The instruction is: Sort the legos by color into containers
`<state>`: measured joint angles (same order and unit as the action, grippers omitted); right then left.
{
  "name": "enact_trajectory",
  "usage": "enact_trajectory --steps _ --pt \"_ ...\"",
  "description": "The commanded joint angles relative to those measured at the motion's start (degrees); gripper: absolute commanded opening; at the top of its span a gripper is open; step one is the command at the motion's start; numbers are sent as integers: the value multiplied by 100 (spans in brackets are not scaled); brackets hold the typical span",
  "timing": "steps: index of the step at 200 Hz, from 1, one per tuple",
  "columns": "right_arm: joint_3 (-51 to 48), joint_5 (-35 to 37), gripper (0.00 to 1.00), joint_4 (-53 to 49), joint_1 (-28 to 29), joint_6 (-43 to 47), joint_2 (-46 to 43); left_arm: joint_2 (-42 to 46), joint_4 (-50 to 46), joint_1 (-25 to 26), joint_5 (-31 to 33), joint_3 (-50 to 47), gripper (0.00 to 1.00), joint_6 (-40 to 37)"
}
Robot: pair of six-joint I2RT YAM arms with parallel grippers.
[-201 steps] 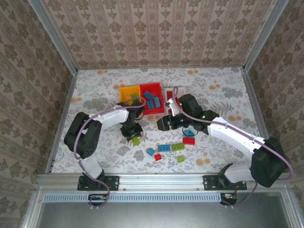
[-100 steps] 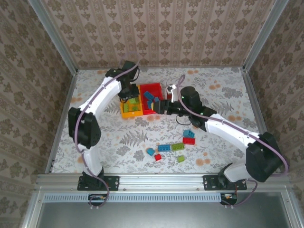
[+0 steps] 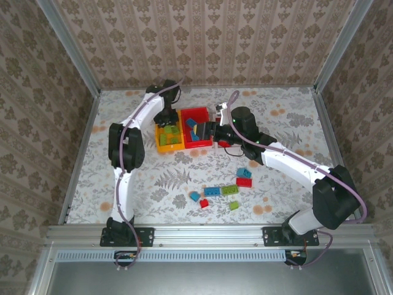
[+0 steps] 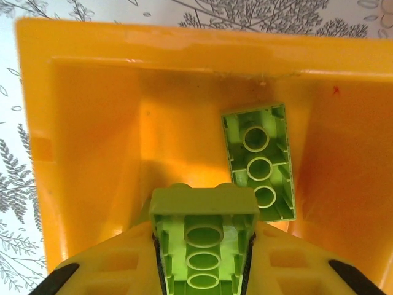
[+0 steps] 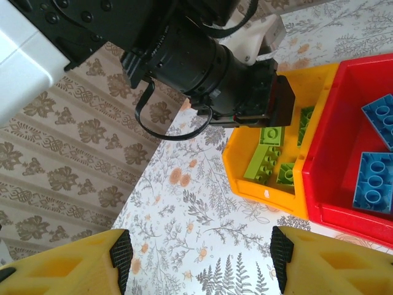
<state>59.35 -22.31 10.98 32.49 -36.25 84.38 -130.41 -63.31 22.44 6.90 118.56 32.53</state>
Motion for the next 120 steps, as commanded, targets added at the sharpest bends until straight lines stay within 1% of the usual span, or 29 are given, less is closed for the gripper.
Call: enact_trajectory --steps 1,18,45,75,77,84,106,120 --pt "-55 160 65 -109 -15 19 -176 -90 -191 -33 -71 50 33 -94" --pt "-76 174 66 -272 -15 121 -214 -7 -159 -29 -103 -15 39 -89" --pt "-166 185 66 -516 -15 261 -314 133 -129 -29 -126 -113 45 -89" --pt "-285 340 67 -882 -19 479 -427 282 -123 -36 -168 -176 47 -84" --pt "-291 358 67 -921 -16 492 -562 286 -121 -35 -164 -182 47 -84" --pt "-280 485 67 -1165 -15 547 -667 334 -128 -32 -166 -183 47 -65" --pt "-220 1217 66 -2321 -53 509 -926 694 -31 1 -149 -270 47 -55" --pt "-398 1410 64 -2794 -123 461 -1162 1052 152 72 -241 -434 47 -131"
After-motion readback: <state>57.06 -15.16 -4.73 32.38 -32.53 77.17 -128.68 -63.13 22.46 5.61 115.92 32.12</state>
